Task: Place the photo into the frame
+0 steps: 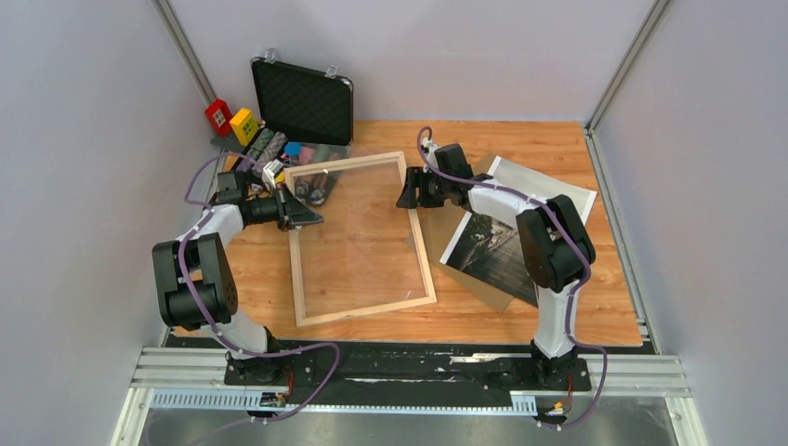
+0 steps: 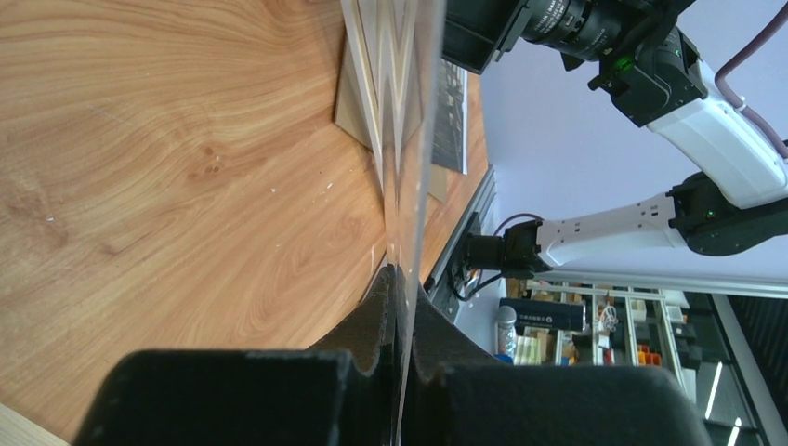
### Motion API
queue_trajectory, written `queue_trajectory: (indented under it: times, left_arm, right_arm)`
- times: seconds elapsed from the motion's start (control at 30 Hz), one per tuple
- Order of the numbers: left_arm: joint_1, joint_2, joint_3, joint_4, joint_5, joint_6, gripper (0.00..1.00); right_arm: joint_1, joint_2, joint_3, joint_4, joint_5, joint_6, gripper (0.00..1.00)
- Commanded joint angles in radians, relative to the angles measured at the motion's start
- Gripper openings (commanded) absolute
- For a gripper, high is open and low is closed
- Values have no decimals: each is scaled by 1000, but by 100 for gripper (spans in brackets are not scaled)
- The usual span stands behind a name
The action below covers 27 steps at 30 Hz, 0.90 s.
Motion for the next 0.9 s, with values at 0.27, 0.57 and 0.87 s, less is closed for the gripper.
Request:
queue_trajectory:
  times: [0.27, 0.57, 0.87]
  left_arm:
    - [-10, 20, 24, 26, 22, 25, 0]
    - [-10, 46, 25, 37, 17, 30, 0]
    - [-11, 56, 28, 24, 2, 44, 0]
  right_arm:
    - [4, 0, 25, 40, -31, -16, 61]
    - [4, -2, 25, 40, -32, -18, 61]
    - [4, -3, 27, 40, -36, -16, 61]
